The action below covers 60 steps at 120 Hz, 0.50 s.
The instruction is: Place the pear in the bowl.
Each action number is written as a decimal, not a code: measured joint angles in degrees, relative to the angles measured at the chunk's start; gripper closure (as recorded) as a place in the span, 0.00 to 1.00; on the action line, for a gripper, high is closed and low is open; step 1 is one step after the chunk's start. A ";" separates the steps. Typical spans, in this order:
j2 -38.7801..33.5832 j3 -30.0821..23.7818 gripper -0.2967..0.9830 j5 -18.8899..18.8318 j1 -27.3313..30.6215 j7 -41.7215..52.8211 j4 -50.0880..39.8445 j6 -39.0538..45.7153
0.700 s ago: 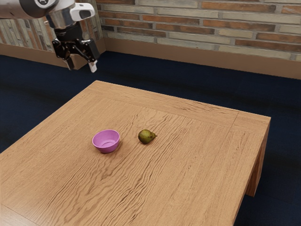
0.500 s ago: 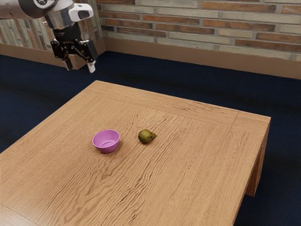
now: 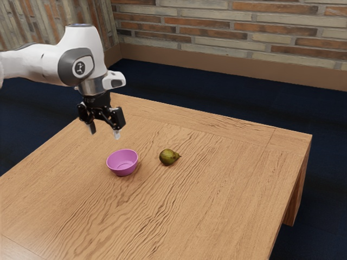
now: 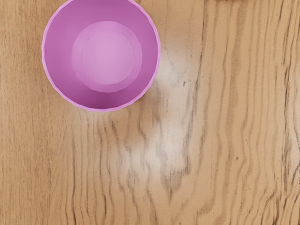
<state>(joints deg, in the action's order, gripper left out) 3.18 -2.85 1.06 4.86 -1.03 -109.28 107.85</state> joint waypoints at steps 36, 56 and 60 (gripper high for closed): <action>8.35 -1.05 0.23 -0.28 -7.27 2.71 0.26 11.31; 11.68 -1.32 0.23 -0.87 -7.93 8.81 1.18 14.74; 12.70 -1.35 0.23 -1.03 -8.06 9.85 1.82 15.12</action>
<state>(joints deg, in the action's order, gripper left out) 15.88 -4.19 0.03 -3.19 8.81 -107.46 122.97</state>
